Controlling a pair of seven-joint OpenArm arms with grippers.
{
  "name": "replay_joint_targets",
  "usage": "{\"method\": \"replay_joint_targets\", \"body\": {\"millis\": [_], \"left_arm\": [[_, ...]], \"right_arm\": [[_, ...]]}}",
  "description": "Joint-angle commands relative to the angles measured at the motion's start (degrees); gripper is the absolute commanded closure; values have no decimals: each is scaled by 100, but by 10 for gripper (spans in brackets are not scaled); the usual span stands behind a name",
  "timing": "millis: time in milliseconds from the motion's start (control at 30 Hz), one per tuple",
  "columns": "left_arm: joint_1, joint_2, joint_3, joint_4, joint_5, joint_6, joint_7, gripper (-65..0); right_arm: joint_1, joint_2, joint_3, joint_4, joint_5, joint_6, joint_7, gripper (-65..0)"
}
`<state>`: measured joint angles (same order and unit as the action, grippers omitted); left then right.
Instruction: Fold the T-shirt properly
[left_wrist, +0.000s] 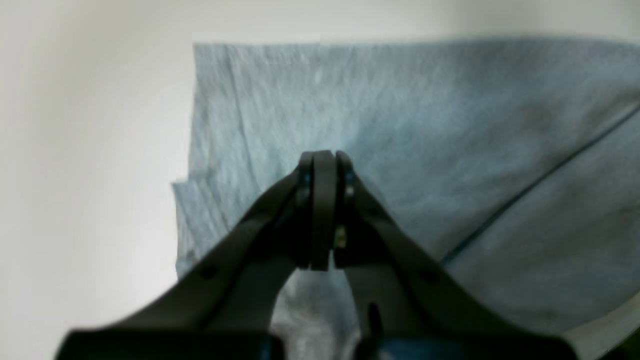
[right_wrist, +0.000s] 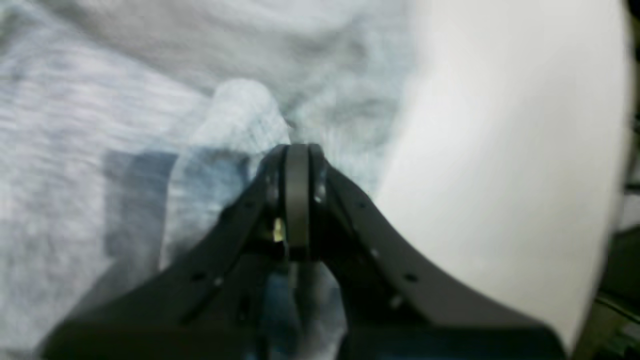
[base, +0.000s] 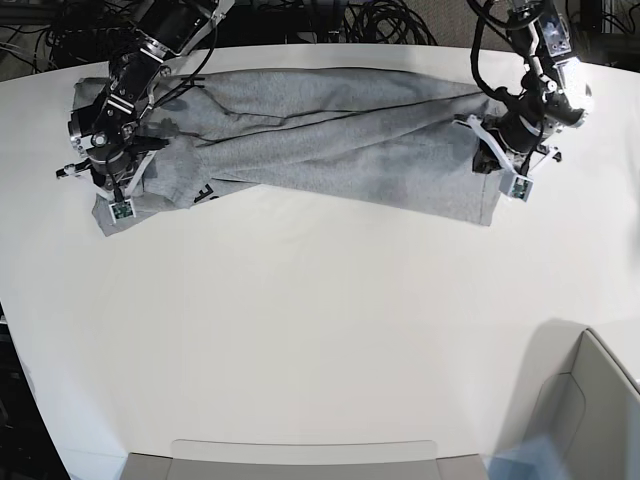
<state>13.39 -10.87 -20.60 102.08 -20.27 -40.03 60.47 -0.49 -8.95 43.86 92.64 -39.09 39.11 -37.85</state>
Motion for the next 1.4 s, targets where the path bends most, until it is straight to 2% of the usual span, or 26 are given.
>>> {"method": "replay_joint_targets", "body": {"millis": [0, 100, 267, 533, 667, 733, 1033, 1200, 1367], "left_arm": [[-209, -51, -10, -112, 89, 3, -82, 0], [-306, -51, -10, -586, 458, 3, -187, 0], [-297, -77, -151, -1272, 880, 3, -952, 0], [-350, -77, -1267, -2582, 950, 3, -1664, 0], [-350, -86, -1654, -2854, 950, 3, -1919, 0], [-350, -86, -1777, -2907, 950, 3, -1946, 0], [-666, -42, -1813, -2301, 924, 3, -1893, 0], [-666, -25, -1777, -1351, 915, 3, -1893, 0], [-666, -25, -1777, -534, 906, 3, -1884, 0]], "right_arm": [[45, 12, -12, -99, 63, 89, 149, 0], [45, 20, -3, -504, -104, 89, 308, 0], [89, 20, 32, -750, -201, 89, 545, 0], [335, 20, 41, -723, -183, 89, 527, 0], [344, 20, 41, -715, -174, -443, 536, 0], [388, 20, 41, -706, -104, -575, 536, 0], [335, 3, -12, 332, 951, -575, 501, 0], [344, 20, -311, 437, 784, -575, 501, 0], [344, 20, -328, 437, 740, -575, 501, 0]]}}
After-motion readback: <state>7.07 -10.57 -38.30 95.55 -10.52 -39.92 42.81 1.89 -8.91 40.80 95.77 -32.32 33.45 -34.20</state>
